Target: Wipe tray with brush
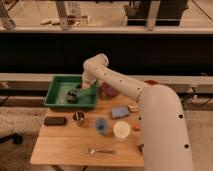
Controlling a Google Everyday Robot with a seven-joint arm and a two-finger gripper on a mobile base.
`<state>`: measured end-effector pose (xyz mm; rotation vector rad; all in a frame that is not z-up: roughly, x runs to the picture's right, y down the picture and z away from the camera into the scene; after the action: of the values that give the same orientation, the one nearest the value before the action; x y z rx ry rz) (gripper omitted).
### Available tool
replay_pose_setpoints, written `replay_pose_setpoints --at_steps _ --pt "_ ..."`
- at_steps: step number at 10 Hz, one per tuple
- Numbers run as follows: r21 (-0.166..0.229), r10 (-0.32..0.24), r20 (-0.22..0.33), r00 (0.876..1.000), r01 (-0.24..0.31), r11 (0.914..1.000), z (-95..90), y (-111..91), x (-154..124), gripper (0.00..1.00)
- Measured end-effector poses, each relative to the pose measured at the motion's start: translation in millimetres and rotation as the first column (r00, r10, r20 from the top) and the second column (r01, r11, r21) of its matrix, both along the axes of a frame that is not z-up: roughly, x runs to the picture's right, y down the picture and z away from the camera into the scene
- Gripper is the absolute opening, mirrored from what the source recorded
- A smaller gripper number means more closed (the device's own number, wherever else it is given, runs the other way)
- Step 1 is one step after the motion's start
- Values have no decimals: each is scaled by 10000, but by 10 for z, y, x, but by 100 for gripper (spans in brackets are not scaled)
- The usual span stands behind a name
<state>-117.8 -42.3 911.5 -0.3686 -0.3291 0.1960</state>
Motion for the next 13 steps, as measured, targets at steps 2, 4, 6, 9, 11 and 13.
replay_pose_setpoints --at_steps 2,4,6,9,11,13 --pt "111 43 -292 9996 -39 9999 -44 -32 126 0" --pt "187 34 -539 9985 -24 9998 -90 -47 251 0" --pt "254 -14 -766 9971 33 9997 -163 -62 356 0" --pt "328 -77 -1084 9941 113 9994 -187 -91 463 0" --pt "378 -111 -1275 9918 161 9992 -147 -138 522 0" --pt "378 -220 -1309 9911 272 9989 -67 -187 478 0"
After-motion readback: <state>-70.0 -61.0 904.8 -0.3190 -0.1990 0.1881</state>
